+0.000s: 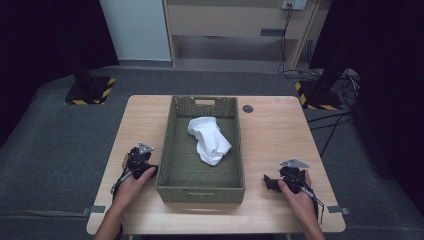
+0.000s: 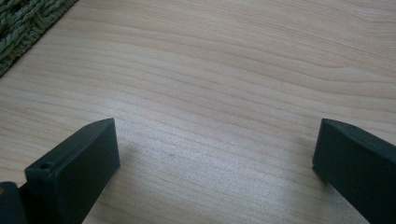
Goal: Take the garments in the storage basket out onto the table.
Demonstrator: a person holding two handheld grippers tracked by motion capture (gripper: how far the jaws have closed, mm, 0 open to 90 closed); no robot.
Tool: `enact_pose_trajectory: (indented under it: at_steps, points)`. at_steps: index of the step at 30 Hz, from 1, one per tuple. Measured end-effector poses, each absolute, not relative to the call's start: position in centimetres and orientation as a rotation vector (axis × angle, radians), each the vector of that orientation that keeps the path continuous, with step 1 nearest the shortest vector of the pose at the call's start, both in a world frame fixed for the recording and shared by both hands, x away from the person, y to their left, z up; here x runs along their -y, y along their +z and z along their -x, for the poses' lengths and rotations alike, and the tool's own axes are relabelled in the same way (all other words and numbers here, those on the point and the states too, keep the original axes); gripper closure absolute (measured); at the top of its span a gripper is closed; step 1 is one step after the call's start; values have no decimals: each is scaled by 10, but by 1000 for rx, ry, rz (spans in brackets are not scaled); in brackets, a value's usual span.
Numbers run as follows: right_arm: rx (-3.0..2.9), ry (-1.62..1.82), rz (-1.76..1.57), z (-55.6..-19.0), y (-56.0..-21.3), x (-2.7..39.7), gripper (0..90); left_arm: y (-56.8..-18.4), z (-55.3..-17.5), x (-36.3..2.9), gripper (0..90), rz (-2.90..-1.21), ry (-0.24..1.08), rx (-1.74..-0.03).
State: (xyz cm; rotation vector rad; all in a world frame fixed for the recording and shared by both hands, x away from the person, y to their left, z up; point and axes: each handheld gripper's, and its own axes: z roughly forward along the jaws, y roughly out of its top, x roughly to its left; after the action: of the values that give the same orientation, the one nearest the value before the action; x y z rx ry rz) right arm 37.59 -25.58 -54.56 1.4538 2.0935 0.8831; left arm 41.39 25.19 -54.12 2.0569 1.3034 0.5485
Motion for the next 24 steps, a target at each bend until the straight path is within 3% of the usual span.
enact_pose_trajectory:
  at_steps: [9,24]
  points:
    - [-2108,909,-1443,-372,-543,257,48,-541,-415,-252,0,-2065,543,-1300]
    - [-2140,952,-1371,-358,-521,251,26,-541,-414,-252,0,-2060,546,-1297]
